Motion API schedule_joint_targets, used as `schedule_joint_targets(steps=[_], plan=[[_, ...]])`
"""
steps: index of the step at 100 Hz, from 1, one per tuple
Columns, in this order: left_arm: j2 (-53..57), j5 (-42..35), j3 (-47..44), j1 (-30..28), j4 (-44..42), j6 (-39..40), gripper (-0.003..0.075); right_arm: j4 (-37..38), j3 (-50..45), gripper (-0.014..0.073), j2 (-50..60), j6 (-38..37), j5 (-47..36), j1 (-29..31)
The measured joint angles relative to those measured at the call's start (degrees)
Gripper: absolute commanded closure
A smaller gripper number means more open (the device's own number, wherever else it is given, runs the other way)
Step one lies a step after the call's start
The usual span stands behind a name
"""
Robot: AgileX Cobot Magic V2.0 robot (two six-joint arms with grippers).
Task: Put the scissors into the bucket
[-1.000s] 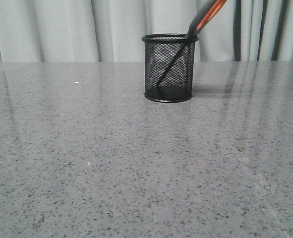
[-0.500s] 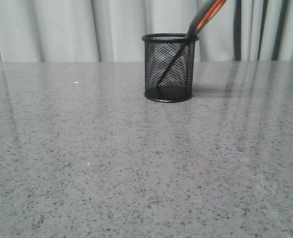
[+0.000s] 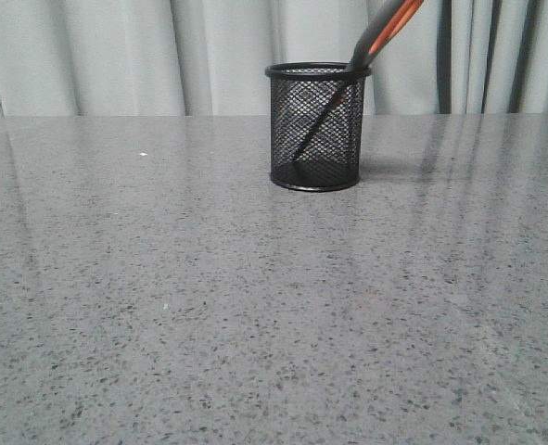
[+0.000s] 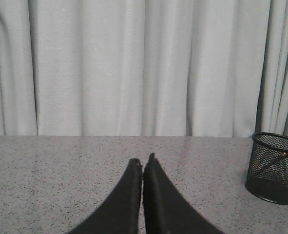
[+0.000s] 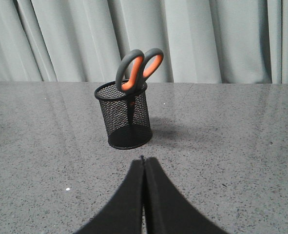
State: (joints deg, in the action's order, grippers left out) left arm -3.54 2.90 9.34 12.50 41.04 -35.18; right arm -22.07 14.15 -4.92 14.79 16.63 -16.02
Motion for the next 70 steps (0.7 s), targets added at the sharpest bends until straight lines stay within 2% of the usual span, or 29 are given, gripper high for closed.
schedule_joint_targets(steps=[29,38,45,57,70], plan=[[0.0,0.0,-0.1,0.0,-0.2,0.0,0.0741,0.0,0.0,0.0658,0.0,0.0,0.0,0.0],[0.0,-0.1,-0.6,0.0,-4.9,0.7,0.0741,0.0,0.0,0.0658,0.0,0.0,0.0,0.0],[0.0,0.2,-1.5,-0.7,-11.9,5.6,0.0741,0.0,0.0,0.0658,0.0,0.0,0.0,0.0],[0.1,0.9,-3.8,-3.3,-24.4,19.2,0.0741,0.0,0.0,0.0658,0.0,0.0,0.0,0.0],[2.2,1.7,-7.3,-6.3,-30.5,24.5,0.0741,0.0,0.0,0.0658,0.1,0.0,0.0,0.0]])
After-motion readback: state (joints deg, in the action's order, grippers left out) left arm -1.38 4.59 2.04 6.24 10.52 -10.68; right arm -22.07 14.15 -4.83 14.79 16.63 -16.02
